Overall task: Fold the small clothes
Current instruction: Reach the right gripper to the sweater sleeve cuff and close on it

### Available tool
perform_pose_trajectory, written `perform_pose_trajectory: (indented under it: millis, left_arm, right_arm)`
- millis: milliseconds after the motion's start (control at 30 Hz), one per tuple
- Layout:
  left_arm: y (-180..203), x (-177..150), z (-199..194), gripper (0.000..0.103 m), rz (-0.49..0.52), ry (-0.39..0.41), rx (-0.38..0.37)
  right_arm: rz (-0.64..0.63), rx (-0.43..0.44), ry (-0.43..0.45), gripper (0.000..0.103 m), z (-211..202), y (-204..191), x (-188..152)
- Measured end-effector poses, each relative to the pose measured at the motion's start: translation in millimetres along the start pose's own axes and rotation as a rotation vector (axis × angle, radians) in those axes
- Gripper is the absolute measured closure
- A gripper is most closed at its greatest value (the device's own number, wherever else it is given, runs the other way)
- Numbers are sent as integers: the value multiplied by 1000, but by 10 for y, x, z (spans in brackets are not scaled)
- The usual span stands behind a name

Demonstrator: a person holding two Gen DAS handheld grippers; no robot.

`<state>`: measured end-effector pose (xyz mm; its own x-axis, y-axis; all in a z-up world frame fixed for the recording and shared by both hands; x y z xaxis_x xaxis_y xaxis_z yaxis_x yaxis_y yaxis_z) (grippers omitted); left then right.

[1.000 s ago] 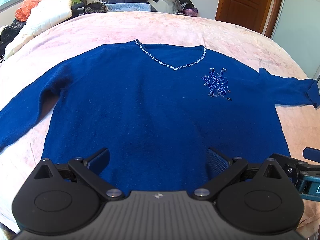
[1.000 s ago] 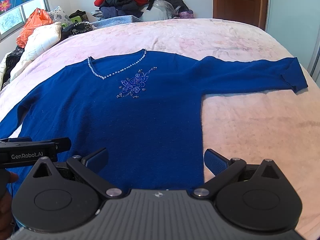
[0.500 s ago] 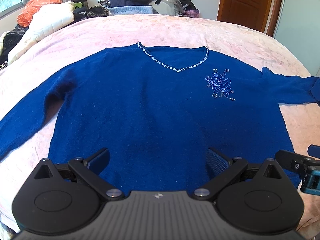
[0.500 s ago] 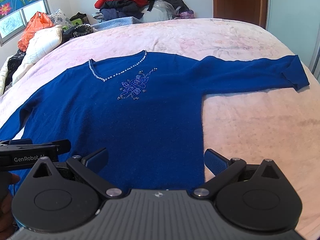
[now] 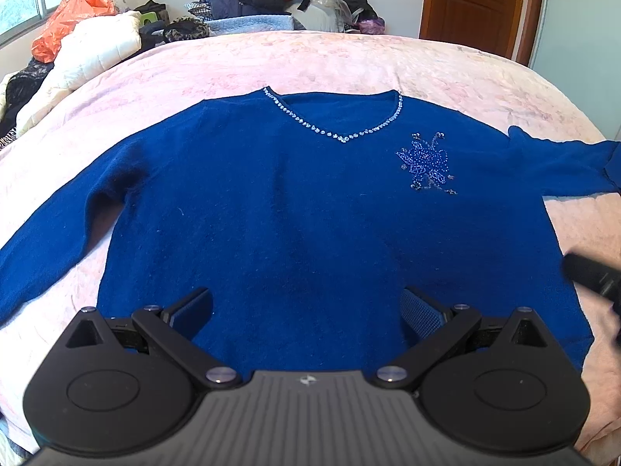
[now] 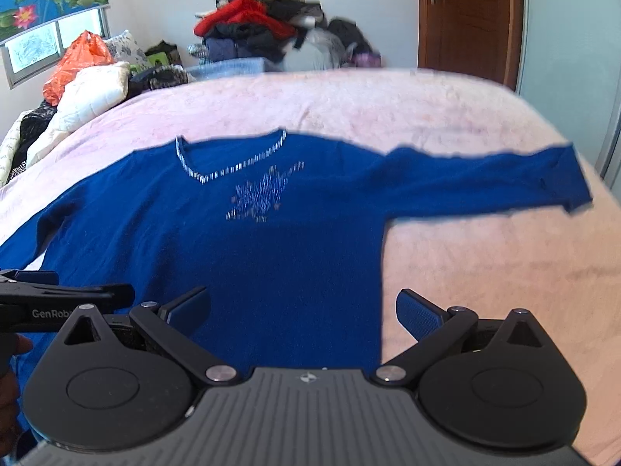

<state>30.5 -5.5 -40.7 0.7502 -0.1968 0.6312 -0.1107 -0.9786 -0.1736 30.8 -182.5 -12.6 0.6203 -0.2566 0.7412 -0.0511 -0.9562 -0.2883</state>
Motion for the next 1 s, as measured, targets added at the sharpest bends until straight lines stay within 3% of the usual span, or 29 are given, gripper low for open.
perform_pose_trajectory:
  millis: [167, 267, 333, 600, 733, 867, 1000]
  left_arm:
    - [26, 56, 20, 0, -13, 7, -28]
    - [84, 128, 42, 0, -6, 10, -45]
    - [136, 183, 50, 0, 12, 18, -47]
    - [310, 350, 171, 0, 55, 16, -49]
    - [322, 400, 251, 0, 41, 3, -46]
    - [323, 436, 328, 0, 31, -11, -37]
    - [359, 472, 390, 0, 41, -25, -31]
  right_arm:
    - [-14, 84, 223, 0, -258, 53, 132]
    - [6, 171, 121, 0, -130, 159, 115]
    - [14, 137, 82, 0, -34, 231, 104]
    - [15, -49, 143, 1, 312, 926, 407]
    - [30, -197, 187, 9, 577, 1563, 643]
    - [62, -286, 179, 22, 868, 2095, 832]
    - [33, -363, 166, 27, 1143, 2403, 972]
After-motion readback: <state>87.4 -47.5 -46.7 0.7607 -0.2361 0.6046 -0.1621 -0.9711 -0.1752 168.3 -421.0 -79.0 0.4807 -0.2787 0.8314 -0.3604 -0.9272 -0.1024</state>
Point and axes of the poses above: each gripper's, at about its wrist camera, not at the fingertips, and z roughly the way its jaws point, y to its right, x to its top, the point moved 5 cm from there along z, roughly the way its jaws point, and after that the axes turned 14 degrees about z, right-handed, at the moved point
